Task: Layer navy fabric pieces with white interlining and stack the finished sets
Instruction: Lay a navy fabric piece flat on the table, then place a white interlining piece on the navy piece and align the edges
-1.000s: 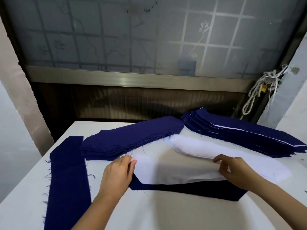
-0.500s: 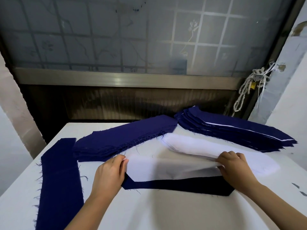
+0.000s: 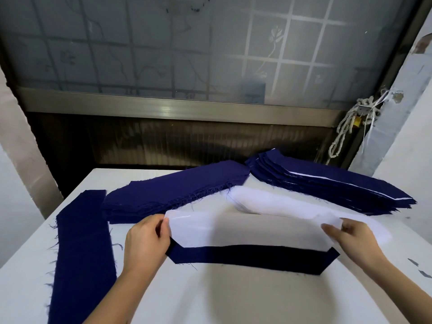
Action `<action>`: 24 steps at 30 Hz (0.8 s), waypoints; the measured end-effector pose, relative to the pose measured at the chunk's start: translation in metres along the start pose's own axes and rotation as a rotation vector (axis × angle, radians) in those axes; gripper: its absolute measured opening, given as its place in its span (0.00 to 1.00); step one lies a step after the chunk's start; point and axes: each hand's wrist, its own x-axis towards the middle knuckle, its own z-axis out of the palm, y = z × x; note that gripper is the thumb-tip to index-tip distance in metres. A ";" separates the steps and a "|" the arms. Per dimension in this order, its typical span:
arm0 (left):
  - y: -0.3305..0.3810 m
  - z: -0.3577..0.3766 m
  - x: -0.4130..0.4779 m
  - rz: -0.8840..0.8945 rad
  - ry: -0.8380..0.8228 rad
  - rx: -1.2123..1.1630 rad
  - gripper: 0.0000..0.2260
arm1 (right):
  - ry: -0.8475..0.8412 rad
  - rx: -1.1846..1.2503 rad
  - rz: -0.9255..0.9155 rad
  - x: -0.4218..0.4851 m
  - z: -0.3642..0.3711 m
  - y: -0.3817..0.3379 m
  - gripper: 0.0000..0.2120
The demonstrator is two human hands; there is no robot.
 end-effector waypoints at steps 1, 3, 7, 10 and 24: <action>0.001 -0.001 0.000 -0.017 -0.006 0.016 0.12 | 0.021 -0.041 -0.016 -0.004 0.004 0.004 0.23; 0.005 -0.003 0.000 -0.041 -0.009 0.051 0.12 | 0.036 -0.099 -0.051 -0.014 0.013 0.012 0.21; 0.009 -0.007 0.001 -0.072 0.021 0.013 0.10 | 0.104 -0.255 -0.156 -0.028 0.029 0.023 0.18; 0.006 -0.005 0.001 -0.181 -0.002 -0.066 0.10 | 0.120 -0.341 -0.243 -0.034 0.034 0.025 0.19; 0.007 -0.002 0.001 0.032 -0.161 0.270 0.10 | 0.208 -0.350 -0.240 -0.026 0.039 0.038 0.20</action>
